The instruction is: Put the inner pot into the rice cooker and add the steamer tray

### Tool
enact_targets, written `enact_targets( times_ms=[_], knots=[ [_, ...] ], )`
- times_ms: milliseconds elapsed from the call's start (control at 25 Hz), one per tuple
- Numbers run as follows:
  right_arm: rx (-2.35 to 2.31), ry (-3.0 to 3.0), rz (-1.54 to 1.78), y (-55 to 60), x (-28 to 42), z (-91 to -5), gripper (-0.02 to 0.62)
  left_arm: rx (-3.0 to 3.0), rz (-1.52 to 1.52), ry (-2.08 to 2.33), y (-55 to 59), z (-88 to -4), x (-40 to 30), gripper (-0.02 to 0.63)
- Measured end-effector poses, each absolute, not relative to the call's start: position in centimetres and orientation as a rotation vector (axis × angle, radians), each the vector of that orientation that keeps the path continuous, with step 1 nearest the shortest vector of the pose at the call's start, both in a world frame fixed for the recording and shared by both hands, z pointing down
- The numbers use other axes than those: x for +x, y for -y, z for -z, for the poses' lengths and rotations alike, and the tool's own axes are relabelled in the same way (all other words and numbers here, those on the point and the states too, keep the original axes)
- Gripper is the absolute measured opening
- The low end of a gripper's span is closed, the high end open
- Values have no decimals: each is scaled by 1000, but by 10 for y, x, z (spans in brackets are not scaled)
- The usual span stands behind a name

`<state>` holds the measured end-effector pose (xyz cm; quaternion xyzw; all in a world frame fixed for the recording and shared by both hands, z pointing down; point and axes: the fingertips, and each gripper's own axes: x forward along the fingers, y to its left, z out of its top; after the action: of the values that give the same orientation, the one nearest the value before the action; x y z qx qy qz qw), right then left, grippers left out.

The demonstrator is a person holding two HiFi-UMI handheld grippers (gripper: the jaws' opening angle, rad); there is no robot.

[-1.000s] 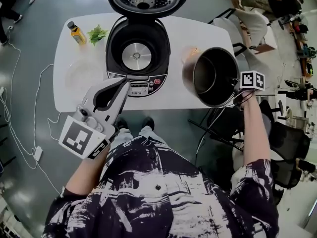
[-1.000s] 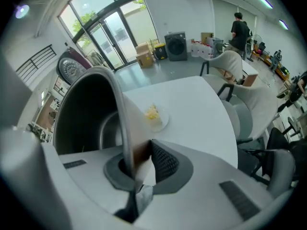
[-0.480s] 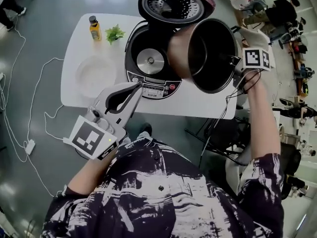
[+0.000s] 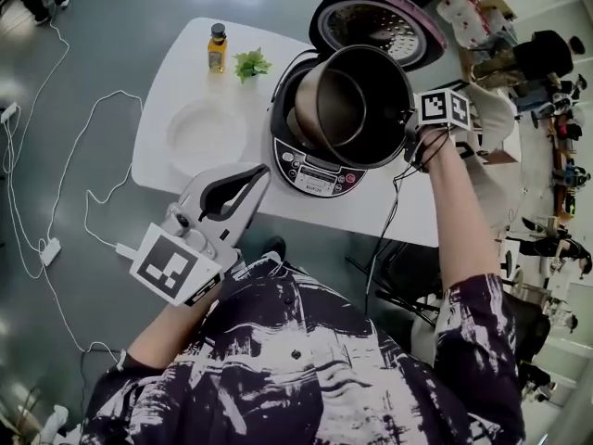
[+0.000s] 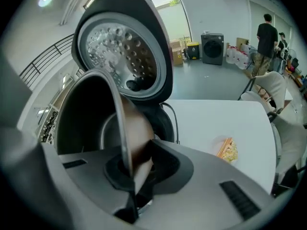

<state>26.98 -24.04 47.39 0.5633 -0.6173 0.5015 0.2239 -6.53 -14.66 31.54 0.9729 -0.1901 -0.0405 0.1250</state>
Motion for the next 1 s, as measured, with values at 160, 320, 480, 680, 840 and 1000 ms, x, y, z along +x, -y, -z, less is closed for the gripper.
enact_targets(
  times_ms=[160,320,480,680,840,1000],
  knots=[
    [1551,1644,-1387,246,268,-491,6,2815,119,597,153,-319,-80,5],
    [1551,1594,-1382,252,265,-502,6,2800,124,621,157,-321,-92,5],
    [1544,1546,-1381,256,263,-513,6,2783,125,639,161,-328,-100,5],
    [1548,1467,-1352,255,266,-528,7,2772,132,647,166,-334,-107,5],
    [1542,1409,-1302,256,269,-535,6,2765,135,649,171,-338,-111,5],
    [1540,1353,-1243,256,271,-538,6,2762,134,640,172,-339,-113,5]
  ],
)
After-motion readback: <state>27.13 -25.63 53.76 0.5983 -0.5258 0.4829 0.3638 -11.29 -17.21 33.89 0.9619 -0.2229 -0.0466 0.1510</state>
